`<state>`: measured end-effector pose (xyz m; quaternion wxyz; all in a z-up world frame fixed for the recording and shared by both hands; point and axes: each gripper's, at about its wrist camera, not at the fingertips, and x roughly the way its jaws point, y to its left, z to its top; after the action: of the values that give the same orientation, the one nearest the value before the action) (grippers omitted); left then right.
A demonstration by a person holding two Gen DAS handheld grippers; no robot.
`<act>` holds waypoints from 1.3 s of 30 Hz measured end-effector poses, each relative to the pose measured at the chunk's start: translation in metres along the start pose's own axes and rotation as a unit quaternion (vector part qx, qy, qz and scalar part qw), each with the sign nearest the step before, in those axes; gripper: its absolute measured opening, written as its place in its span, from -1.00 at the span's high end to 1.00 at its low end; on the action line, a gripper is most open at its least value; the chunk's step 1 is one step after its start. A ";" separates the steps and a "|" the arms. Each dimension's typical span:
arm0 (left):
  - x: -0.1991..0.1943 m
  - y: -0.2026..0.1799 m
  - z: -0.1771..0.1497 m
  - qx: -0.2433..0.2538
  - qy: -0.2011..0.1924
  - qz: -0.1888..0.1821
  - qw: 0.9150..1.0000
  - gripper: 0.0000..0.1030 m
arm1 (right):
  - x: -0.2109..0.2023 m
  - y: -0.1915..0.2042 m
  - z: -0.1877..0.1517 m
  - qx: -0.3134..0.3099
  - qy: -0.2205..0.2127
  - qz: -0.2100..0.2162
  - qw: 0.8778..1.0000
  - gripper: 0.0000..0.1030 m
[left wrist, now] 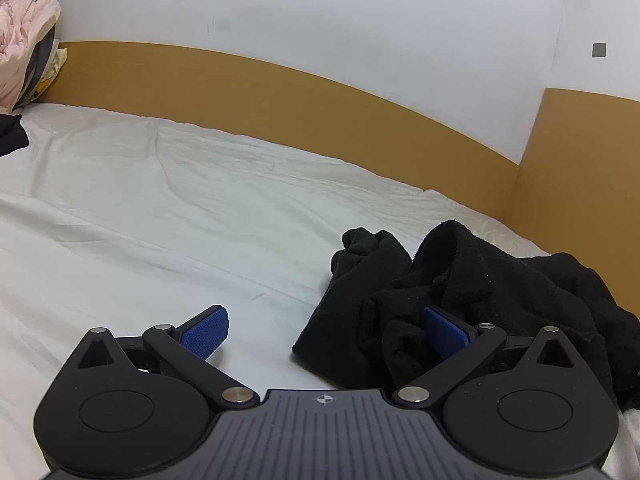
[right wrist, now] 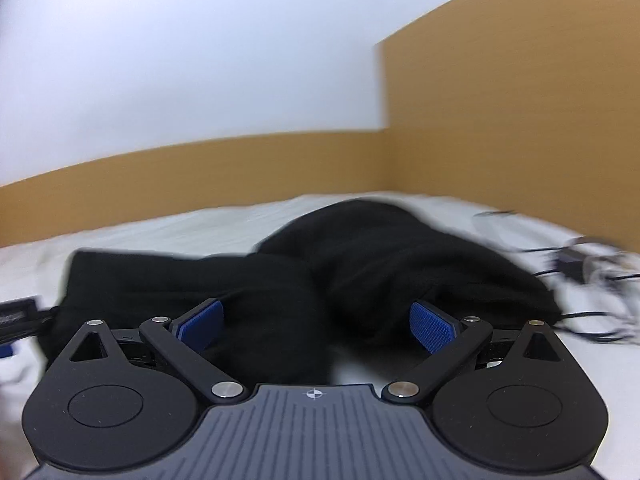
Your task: Fold clothes
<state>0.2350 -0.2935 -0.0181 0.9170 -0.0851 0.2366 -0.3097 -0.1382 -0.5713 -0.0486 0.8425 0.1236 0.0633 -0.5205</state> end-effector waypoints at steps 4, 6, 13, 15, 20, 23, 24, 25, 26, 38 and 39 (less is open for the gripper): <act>0.024 -0.025 -0.010 0.019 0.014 -0.014 1.000 -0.98 | -0.010 -0.007 -0.001 0.065 -0.033 0.016 0.997 -0.96; 0.025 -0.028 -0.010 0.027 0.024 -0.020 0.999 -0.98 | -0.012 -0.004 -0.004 0.055 -0.055 0.037 0.996 -0.96; 0.018 -0.025 -0.020 0.016 0.073 -0.035 0.997 -0.98 | 0.028 0.033 -0.027 -0.035 0.044 0.095 0.994 -0.96; 0.015 -0.025 -0.025 0.015 0.085 -0.036 0.996 -0.98 | 0.025 0.045 -0.030 -0.060 0.030 0.099 0.993 -1.00; 0.015 -0.042 -0.029 0.052 0.093 -0.008 0.994 -0.98 | 0.053 0.061 -0.031 -0.129 0.108 0.075 0.983 -1.00; 0.015 -0.056 -0.033 0.062 0.097 0.005 0.993 -0.99 | 0.070 0.052 -0.023 -0.120 0.127 0.081 0.981 -1.00; 0.016 -0.058 -0.033 0.066 0.096 0.008 0.993 -0.99 | 0.072 0.051 -0.023 -0.116 0.128 0.083 0.981 -1.00; 0.017 -0.060 -0.034 0.069 0.095 0.011 0.993 -0.99 | 0.063 0.047 -0.023 -0.114 0.129 0.084 0.981 -1.00; 0.018 -0.062 -0.034 0.073 0.095 0.014 0.993 -0.99 | 0.054 0.044 -0.021 -0.114 0.129 0.084 0.982 -1.00; 0.001 -0.083 -0.039 0.080 0.094 0.020 0.992 -0.99 | 0.032 0.017 -0.003 -0.066 0.125 0.092 0.986 -1.00; 0.001 -0.084 -0.039 0.081 0.093 0.020 0.992 -0.99 | 0.030 0.017 -0.002 -0.066 0.124 0.093 0.986 -1.00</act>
<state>0.1718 -0.3614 -0.0273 0.9009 0.0232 0.2969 -0.3158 -0.1091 -0.5897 -0.0553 0.8790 0.1368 0.1901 -0.4154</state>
